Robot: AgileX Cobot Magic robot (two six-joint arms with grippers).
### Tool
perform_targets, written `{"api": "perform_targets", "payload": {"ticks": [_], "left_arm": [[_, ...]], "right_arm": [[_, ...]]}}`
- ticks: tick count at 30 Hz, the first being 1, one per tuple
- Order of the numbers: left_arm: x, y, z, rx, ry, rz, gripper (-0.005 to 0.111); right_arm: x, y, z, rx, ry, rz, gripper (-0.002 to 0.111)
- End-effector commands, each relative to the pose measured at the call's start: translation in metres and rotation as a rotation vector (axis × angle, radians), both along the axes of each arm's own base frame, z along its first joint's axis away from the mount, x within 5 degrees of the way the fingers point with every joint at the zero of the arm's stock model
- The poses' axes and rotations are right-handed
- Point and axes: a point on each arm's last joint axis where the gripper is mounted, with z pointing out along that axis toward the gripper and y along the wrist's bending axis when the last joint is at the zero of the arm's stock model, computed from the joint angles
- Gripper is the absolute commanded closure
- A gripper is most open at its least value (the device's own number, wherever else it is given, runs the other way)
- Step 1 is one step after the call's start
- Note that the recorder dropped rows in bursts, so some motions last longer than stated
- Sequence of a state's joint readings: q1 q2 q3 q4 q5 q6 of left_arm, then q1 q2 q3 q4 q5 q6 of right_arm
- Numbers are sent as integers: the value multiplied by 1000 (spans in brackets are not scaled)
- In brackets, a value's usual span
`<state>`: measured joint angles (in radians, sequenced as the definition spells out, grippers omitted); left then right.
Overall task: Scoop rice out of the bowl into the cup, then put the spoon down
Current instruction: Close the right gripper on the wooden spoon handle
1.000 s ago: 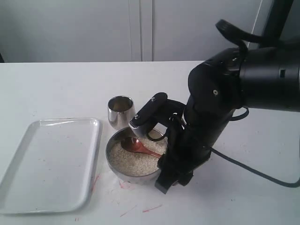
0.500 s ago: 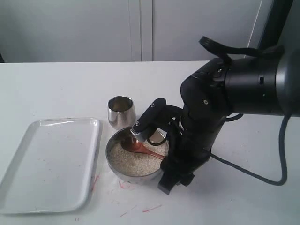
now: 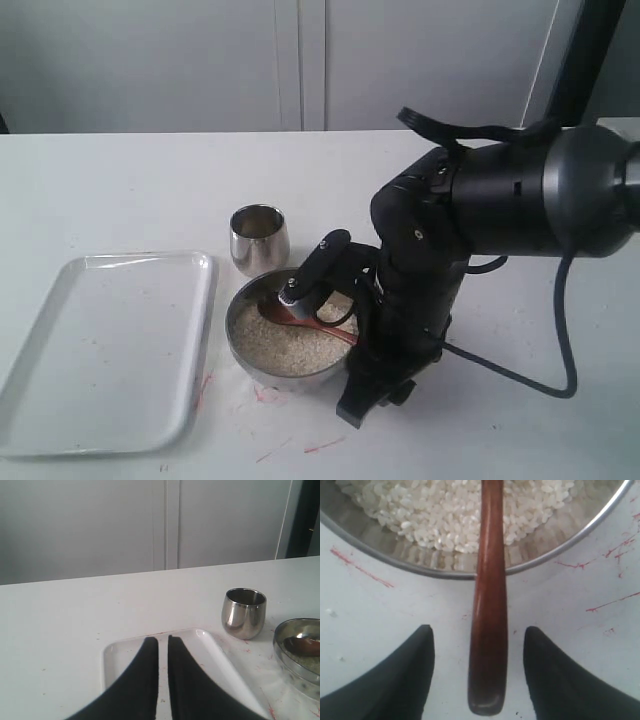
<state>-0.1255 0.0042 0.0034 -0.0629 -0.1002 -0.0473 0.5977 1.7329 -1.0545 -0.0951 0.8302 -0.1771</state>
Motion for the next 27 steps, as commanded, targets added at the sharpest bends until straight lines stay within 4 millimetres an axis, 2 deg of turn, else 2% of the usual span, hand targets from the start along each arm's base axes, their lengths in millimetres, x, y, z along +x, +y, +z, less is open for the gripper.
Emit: {"api": "perform_targets", "payload": {"ticks": [1, 27], "left_arm": [[-1, 0, 2, -8, -11, -7, 92], [-1, 0, 2, -8, -11, -7, 92]], "right_arm": [[1, 0, 1, -6, -7, 5, 62], [0, -1, 1, -16, 7, 7, 105]]}}
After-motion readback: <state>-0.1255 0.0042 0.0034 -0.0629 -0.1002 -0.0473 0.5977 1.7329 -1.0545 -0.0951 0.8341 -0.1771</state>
